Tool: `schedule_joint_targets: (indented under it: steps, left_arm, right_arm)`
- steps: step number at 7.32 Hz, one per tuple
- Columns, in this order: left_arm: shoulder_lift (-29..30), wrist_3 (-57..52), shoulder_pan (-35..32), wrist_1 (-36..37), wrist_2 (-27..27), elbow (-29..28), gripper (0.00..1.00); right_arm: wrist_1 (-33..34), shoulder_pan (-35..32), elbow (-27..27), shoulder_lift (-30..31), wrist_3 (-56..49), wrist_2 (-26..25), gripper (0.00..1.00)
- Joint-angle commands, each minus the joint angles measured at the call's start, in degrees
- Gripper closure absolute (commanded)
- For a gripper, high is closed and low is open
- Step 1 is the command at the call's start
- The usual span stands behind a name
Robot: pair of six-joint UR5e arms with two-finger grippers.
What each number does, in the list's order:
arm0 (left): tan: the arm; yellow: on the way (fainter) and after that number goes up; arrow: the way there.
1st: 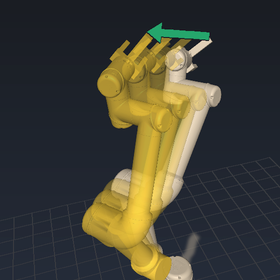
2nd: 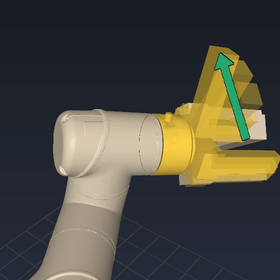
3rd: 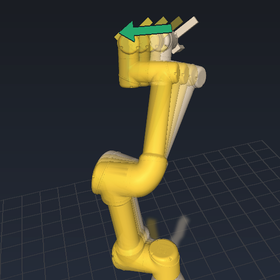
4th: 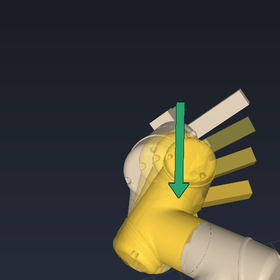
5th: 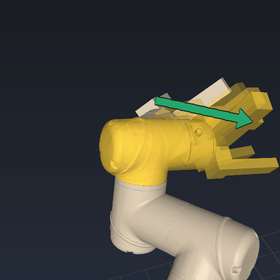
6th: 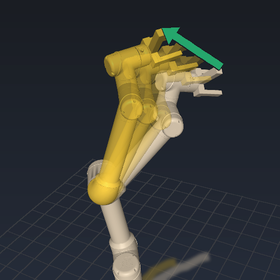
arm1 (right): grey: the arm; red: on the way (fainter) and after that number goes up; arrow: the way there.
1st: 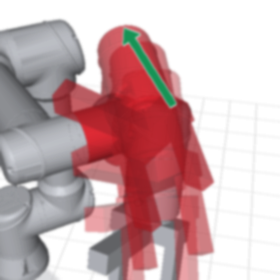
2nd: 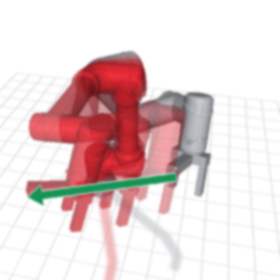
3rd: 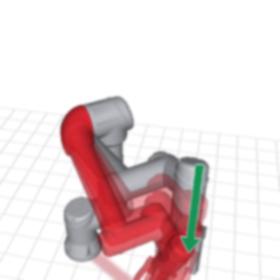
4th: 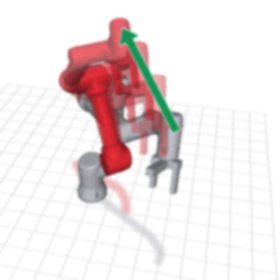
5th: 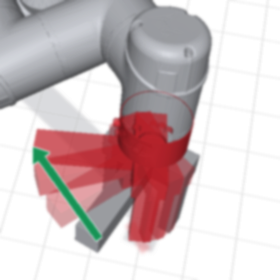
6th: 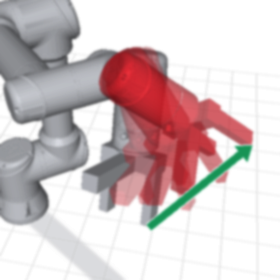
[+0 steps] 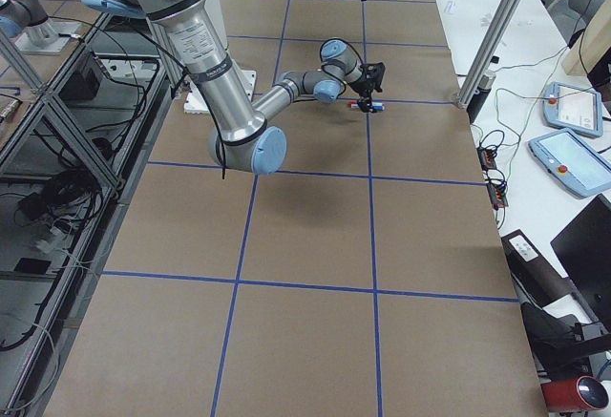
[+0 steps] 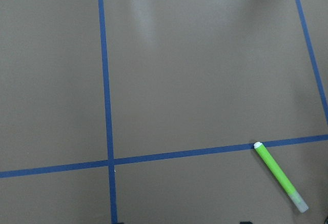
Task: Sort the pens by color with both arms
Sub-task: 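Withdraw the right arm to rest while the left arm swings toward the cup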
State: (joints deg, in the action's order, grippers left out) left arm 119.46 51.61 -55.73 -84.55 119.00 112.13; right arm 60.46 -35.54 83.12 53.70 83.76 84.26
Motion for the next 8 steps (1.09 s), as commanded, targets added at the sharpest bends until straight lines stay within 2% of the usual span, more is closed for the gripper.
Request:
schedule_joint_targets:
  steps: [1,4,5,8]
  left_arm:
    - [2.87,6.72,0.88,-0.09,0.0,-0.33,0.19]
    - [5.25,15.17,4.92,-0.09,-1.14,-0.07,0.18]
    - [6.39,18.41,7.19,-0.09,-3.14,-0.07,0.18]
    - [8.85,27.38,16.07,-0.17,-11.4,-0.5,0.17]
  right_arm:
    - [6.21,-6.35,5.08,3.68,-11.19,11.93,0.01]
    - [14.14,-13.22,12.65,9.82,-24.39,23.81,0.01]
    - [16.77,-14.8,14.15,11.33,-28.7,26.19,0.01]
    - [30.99,-17.45,18.73,13.45,-46.34,27.97,0.01]
